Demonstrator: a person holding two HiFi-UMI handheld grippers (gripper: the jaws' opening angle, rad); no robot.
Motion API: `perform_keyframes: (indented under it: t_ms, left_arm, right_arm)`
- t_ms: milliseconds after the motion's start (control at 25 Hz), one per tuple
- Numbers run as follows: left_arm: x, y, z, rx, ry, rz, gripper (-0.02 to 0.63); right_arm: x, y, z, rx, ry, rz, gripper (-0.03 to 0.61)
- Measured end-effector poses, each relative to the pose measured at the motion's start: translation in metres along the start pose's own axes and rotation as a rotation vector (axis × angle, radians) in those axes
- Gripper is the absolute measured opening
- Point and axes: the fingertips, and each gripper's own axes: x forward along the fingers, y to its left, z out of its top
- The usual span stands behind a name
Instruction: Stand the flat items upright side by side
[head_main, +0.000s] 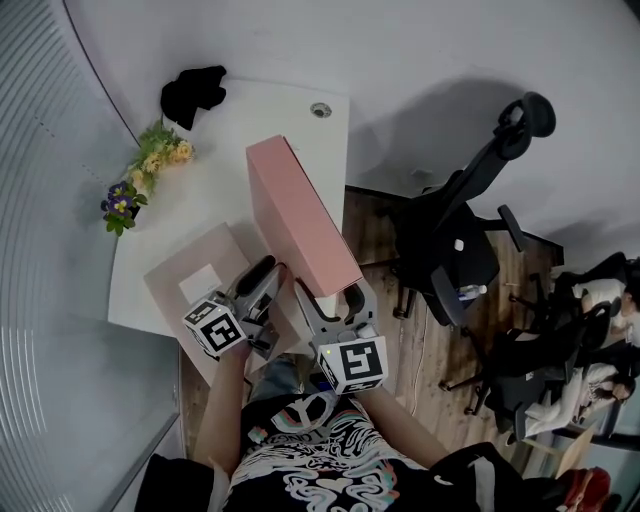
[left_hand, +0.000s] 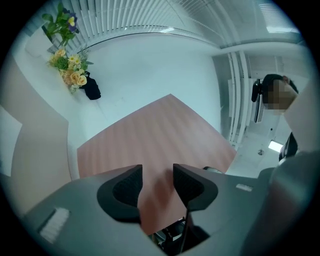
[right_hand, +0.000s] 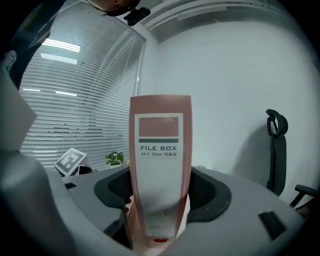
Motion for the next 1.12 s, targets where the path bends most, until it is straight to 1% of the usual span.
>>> perform_keyframes:
  t_ms: [80, 200, 400, 520, 640, 840, 1080, 1120]
  left_arm:
    - [-0.002, -0.003, 0.005, -0.017, -0.025, 0.003, 0.178]
    - [-0.007, -0.007, 0.012, -0.016, -0.059, 0.020, 0.181]
    - [-0.015, -0.018, 0.011, 0.021, -0.083, 0.062, 0.183]
    - [-0.029, -0.021, 0.012, 0.043, -0.098, 0.109, 0.183]
    - [-0.051, -0.020, 0.014, 0.072, -0.119, 0.169, 0.183]
    - [-0.094, -0.019, 0.010, 0.124, -0.143, 0.295, 0.183]
    - [-0.155, -0.012, 0.005, 0.224, -0.132, 0.501, 0.183]
    - [-0.166, -0.010, 0.004, 0.228, -0.137, 0.529, 0.183]
  right_arm:
    - [-0.001, 0.001, 0.000, 0.003, -0.001, 0.007, 0.302]
    - [-0.005, 0.002, 0.002, 0.011, -0.009, 0.021, 0.296]
    - [-0.021, -0.003, 0.001, 0.023, -0.022, 0.048, 0.295]
    - [-0.032, -0.002, -0.001, 0.029, -0.019, 0.059, 0.293]
    - [-0.043, 0.000, -0.003, 0.028, -0.024, 0.079, 0.290]
    - [-0.063, 0.011, -0.012, 0.027, -0.014, 0.125, 0.282]
    - [-0.075, 0.033, -0.026, 0.006, 0.018, 0.225, 0.272]
    - [-0.076, 0.038, -0.030, 0.006, 0.021, 0.246, 0.251]
